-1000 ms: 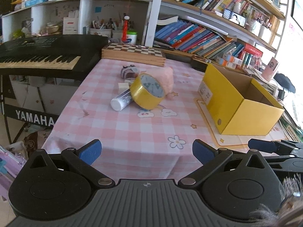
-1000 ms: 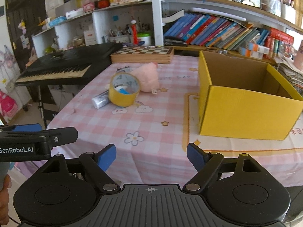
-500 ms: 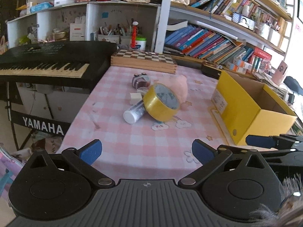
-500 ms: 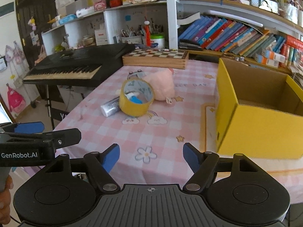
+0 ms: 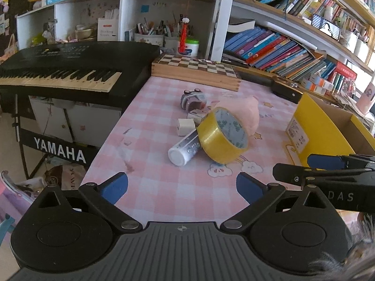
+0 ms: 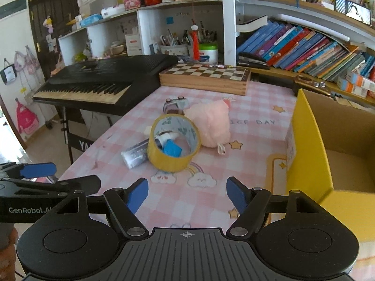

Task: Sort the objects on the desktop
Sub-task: 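Move the right tool toward the tape roll and close on it, then grasp the white spray bottle with the left tool while the right tool lifts the tape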

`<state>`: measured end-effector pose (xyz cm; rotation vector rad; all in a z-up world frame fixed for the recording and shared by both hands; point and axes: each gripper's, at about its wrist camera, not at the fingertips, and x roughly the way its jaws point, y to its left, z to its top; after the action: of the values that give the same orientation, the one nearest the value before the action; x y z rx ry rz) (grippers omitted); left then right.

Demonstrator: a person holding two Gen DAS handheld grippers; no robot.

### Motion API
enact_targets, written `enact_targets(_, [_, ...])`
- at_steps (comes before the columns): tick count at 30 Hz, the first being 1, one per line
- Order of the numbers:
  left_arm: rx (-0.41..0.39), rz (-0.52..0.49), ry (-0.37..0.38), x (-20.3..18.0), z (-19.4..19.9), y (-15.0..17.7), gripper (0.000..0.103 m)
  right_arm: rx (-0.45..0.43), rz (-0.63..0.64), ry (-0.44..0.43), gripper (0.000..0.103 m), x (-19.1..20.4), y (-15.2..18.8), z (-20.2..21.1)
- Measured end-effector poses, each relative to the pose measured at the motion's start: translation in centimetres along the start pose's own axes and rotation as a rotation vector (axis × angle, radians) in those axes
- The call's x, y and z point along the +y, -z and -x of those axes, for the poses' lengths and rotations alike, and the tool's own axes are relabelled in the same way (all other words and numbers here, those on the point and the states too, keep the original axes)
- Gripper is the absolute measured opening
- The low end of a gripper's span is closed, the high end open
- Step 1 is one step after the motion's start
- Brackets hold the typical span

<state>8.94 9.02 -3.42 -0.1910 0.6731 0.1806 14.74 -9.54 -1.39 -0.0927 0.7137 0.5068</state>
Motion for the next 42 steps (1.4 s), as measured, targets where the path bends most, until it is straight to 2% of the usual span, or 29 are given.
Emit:
enact_targets(5, [0.012, 0.000, -0.020, 0.2, -1.8, -1.1, 0.091, 0.015, -0.041, -0.039, 0.076, -0.9, -1.6, -2.0])
enact_targets(11, [0.030, 0.011, -0.049, 0.6, -3.0, -2.2, 0.090, 0.078, -0.123, -0.108, 0.088, -1.8, -2.9, -5.5])
enact_targets(17, [0.052, 0.018, -0.068, 1.0, -3.9, -2.7, 0.092, 0.133, -0.228, -0.170, 0.094, -2.7, -3.8, -9.2])
enact_targets(22, [0.060, 0.020, -0.085, 1.4, -4.4, -3.4, 0.092, 0.192, -0.282, -0.207, 0.095, -2.7, -4.5, -12.4])
enact_targets(26, [0.070, 0.014, -0.077, 1.5, -5.1, -3.7, 0.092, 0.229, -0.274, -0.245, 0.094, -2.5, -5.0, -14.1])
enact_targets(28, [0.073, 0.000, -0.064, 1.4, -5.7, -3.9, 0.092, 0.217, -0.241, -0.246, 0.084, -2.5, -5.3, -13.9])
enact_targets(30, [0.079, -0.018, -0.053, 1.2, -6.3, -4.0, 0.089, 0.217, -0.218, -0.244, 0.083, -2.8, -5.7, -13.4])
enact_targets(32, [0.087, -0.034, -0.032, 1.0, -7.1, -4.1, 0.083, 0.206, -0.211, -0.247, 0.083, -3.4, -5.8, -12.4])
enact_targets(34, [0.103, -0.063, -0.009, 0.7, -8.1, -4.3, 0.067, 0.194, -0.200, -0.247, 0.083, -3.9, -6.1, -11.5])
enact_targets(37, [0.131, -0.121, 0.028, 0.1, -9.7, -4.6, 0.054, 0.158, -0.179, -0.247, 0.083, -4.4, -6.5, -9.8])
enact_targets(42, [0.188, -0.256, 0.112, -1.2, -12.6, -4.3, 0.051, 0.127, -0.122, -0.191, 0.083, -4.2, -6.7, -8.5])
